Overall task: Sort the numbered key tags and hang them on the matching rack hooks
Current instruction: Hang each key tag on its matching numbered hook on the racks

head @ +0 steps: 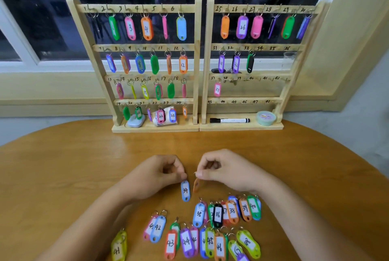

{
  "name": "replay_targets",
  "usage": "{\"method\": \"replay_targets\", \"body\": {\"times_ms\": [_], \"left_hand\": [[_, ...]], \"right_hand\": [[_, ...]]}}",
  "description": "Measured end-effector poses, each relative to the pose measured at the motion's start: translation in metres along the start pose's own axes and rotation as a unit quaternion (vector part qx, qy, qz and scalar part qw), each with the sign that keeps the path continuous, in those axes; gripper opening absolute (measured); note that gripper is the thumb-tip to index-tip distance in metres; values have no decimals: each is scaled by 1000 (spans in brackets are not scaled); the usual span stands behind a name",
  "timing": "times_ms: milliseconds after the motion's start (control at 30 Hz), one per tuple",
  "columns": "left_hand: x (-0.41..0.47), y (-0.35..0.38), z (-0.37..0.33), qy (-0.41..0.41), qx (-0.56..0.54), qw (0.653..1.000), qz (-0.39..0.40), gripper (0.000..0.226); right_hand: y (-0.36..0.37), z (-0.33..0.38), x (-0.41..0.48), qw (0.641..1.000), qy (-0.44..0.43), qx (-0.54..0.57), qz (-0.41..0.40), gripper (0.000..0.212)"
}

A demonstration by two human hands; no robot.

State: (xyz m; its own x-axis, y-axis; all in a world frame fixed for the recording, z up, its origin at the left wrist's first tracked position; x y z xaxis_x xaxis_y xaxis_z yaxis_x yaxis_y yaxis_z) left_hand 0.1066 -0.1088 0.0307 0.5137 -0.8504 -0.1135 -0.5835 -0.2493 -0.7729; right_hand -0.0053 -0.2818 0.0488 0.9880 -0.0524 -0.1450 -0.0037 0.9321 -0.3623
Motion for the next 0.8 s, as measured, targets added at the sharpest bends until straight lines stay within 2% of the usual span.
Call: {"method": "replay_targets", "body": {"times_ms": [267, 433, 567, 800], "left_hand": [[34, -50, -43, 39, 29, 995, -88, 9], [63, -78, -88, 78, 52, 988, -120, 9], [88, -94, -125, 98, 63, 982, -147, 13], [126, -115, -173, 120, 90, 974, -168, 12]], "right_hand": [[-97, 40, -11, 981, -96, -1, -167, 9], [-169, 62, -11, 944, -167, -13, -285, 12], [-216, 78, -11, 906, -185, -20, -381, 13], [-260, 100, -6, 881, -180, -39, -435, 15]]}}
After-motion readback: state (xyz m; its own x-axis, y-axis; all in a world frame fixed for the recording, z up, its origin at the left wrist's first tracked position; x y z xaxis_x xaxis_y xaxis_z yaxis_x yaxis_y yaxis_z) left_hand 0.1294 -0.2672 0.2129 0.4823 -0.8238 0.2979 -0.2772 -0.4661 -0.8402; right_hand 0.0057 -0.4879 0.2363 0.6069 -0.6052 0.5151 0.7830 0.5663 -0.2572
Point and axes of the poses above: each hand's wrist, its own x-axis towards the middle knuckle, its own y-axis out of the palm, z = x × y, the point moved 6 cm from there along x, towards the middle knuckle, and after that the axes turned 14 degrees about x, right-handed, at the moved point
